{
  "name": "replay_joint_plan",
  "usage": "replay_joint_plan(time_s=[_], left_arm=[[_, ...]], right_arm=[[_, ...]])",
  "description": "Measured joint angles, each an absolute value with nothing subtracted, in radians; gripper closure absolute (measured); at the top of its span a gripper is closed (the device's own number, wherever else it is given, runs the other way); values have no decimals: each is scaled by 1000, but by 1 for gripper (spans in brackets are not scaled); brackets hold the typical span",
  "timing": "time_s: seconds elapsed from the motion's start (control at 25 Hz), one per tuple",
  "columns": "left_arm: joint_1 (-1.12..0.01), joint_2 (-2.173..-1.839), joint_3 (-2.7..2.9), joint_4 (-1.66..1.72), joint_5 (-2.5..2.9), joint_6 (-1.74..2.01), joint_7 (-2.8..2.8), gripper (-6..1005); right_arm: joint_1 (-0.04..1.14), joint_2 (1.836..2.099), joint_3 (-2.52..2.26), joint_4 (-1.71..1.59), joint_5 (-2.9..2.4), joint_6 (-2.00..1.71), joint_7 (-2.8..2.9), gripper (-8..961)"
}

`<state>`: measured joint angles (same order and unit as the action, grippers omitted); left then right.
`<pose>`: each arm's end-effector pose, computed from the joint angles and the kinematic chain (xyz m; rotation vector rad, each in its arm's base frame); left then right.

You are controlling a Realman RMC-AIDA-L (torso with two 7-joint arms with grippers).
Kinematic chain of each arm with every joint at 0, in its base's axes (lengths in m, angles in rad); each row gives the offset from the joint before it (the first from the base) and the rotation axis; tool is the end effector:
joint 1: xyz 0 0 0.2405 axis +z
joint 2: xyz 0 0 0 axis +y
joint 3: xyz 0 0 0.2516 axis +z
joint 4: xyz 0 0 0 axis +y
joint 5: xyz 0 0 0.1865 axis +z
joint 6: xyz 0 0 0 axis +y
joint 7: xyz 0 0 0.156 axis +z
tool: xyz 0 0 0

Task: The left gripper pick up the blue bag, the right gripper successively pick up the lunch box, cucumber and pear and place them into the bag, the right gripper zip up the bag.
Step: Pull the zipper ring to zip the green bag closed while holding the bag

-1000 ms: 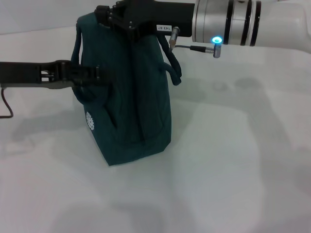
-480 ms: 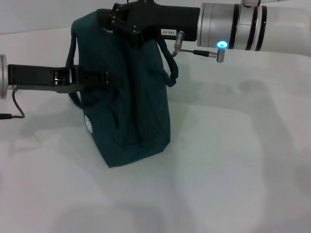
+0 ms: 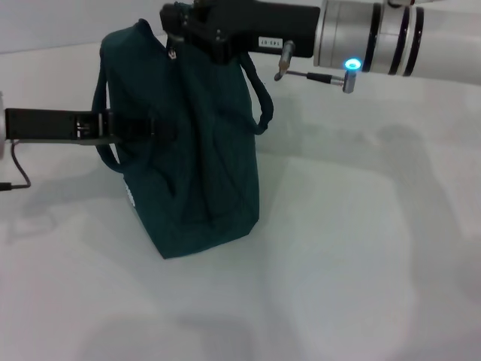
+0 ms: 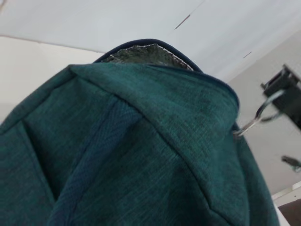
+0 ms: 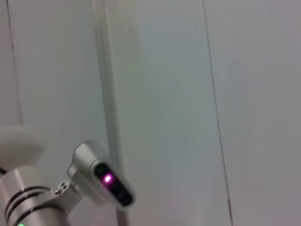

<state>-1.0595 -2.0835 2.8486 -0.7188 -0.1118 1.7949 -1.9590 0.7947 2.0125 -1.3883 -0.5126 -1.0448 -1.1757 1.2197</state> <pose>-0.1788 0.3600 0.0050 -2.6840 -1.4990 -0.5675 0.1011 0.3934 -0.0243 -2.5806 0.2887 1.0819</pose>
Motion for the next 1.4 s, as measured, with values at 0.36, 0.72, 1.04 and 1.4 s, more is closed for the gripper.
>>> replay_joint_plan(time_s=[0.36,0.72,1.04,1.4], left_arm=[[-1038,-2069,2848,-718,-111,1842,-1875,675],[-1016,-2055,2849,-712,-69,1926,-1784,835],[-983,-2039,2849,-712,-45,1950,-1749,901],[-940,-1998,2848,-705,-41,2011,-1710,904]], right_arm=[[787,2011,-1341,-519,-1046,-1164,1221,943],[787,2013,-1340,-518,-1052,-1136,1221,942],[784,2011,-1339,-519,-1052,-1133,1220,943],[778,2007,-1339,-519,-1051,-1134,1220,943]])
